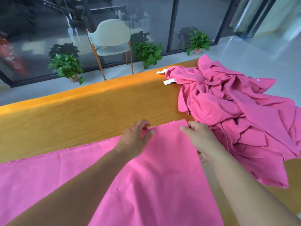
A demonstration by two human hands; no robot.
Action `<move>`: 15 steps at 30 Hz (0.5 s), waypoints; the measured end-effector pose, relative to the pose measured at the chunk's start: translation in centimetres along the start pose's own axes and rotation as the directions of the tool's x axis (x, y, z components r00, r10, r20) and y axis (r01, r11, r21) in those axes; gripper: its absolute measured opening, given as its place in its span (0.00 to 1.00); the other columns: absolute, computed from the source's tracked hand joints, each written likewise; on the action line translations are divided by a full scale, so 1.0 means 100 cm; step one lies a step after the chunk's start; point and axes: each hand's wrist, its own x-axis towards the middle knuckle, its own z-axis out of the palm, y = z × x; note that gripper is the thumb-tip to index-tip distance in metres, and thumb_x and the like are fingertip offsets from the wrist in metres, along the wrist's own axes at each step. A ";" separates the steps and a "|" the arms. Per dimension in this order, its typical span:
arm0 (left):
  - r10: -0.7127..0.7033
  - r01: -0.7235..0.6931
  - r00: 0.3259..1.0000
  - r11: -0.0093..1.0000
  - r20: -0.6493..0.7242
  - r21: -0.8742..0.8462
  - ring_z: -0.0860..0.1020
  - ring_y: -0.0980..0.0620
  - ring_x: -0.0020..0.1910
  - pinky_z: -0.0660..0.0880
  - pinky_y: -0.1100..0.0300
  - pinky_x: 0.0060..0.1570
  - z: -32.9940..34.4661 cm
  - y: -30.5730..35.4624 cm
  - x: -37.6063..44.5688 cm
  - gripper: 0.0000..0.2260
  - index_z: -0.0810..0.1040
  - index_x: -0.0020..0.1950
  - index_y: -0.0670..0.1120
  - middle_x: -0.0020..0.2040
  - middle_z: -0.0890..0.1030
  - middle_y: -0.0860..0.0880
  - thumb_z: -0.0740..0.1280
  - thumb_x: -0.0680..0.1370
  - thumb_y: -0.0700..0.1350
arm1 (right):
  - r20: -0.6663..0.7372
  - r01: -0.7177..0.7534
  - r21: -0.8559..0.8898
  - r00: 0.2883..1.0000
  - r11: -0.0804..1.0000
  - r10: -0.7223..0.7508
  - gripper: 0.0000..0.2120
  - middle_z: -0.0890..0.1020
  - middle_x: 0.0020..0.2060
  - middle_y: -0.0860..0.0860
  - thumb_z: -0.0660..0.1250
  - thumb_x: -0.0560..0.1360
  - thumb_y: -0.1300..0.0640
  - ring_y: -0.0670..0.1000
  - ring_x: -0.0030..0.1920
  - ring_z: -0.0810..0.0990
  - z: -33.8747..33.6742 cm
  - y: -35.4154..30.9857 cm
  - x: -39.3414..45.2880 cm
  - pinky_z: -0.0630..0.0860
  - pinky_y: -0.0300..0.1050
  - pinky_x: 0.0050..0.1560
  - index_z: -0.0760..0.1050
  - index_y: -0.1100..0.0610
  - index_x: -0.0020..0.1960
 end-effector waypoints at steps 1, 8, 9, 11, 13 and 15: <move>0.002 0.003 0.999 0.995 -0.048 0.097 0.74 0.46 0.58 0.67 0.55 0.61 0.000 -0.004 0.003 0.14 0.75 0.63 0.47 0.56 0.77 0.49 0.66 0.79 0.50 | -0.049 0.009 -0.048 0.999 0.999 -0.012 0.16 0.75 0.29 0.56 0.67 0.77 0.52 0.52 0.32 0.71 0.003 -0.001 0.010 0.68 0.52 0.38 0.74 0.63 0.39; -0.054 0.114 0.981 0.936 -0.184 0.333 0.71 0.46 0.63 0.59 0.53 0.68 0.000 -0.044 -0.011 0.15 0.74 0.65 0.49 0.61 0.74 0.49 0.63 0.80 0.52 | -0.153 -0.024 -0.307 0.988 0.951 -0.024 0.16 0.77 0.36 0.57 0.61 0.81 0.52 0.63 0.46 0.77 0.035 0.016 0.047 0.62 0.48 0.40 0.65 0.55 0.36; -0.046 0.110 0.982 0.928 -0.184 0.356 0.72 0.45 0.61 0.62 0.52 0.66 0.000 -0.051 -0.013 0.13 0.76 0.62 0.49 0.59 0.76 0.49 0.64 0.79 0.52 | -0.171 -0.013 -0.332 0.984 0.943 -0.046 0.14 0.79 0.40 0.59 0.60 0.82 0.51 0.63 0.47 0.78 0.037 0.017 0.046 0.63 0.48 0.41 0.67 0.56 0.39; -0.035 0.109 0.980 0.917 -0.197 0.384 0.74 0.45 0.57 0.66 0.51 0.61 0.000 -0.061 -0.014 0.10 0.79 0.57 0.49 0.54 0.77 0.49 0.65 0.79 0.51 | -0.204 0.003 -0.415 0.974 0.910 -0.096 0.12 0.82 0.46 0.61 0.58 0.83 0.50 0.64 0.50 0.78 0.041 0.016 0.042 0.63 0.50 0.41 0.73 0.56 0.48; -0.013 0.105 0.974 0.911 -0.227 0.400 0.75 0.44 0.53 0.68 0.50 0.57 0.001 -0.067 -0.011 0.07 0.80 0.52 0.47 0.50 0.77 0.48 0.66 0.79 0.48 | -0.223 0.023 -0.515 0.962 0.857 -0.160 0.13 0.83 0.48 0.61 0.56 0.83 0.49 0.65 0.50 0.79 0.045 0.016 0.041 0.63 0.50 0.41 0.74 0.57 0.55; 0.014 0.099 0.968 0.895 -0.249 0.436 0.76 0.43 0.50 0.68 0.50 0.54 0.002 -0.070 -0.007 0.05 0.79 0.48 0.46 0.47 0.77 0.48 0.65 0.79 0.46 | -0.246 0.044 -0.555 0.945 0.831 -0.215 0.14 0.83 0.47 0.60 0.55 0.84 0.49 0.65 0.48 0.80 0.047 0.014 0.040 0.62 0.50 0.40 0.73 0.56 0.58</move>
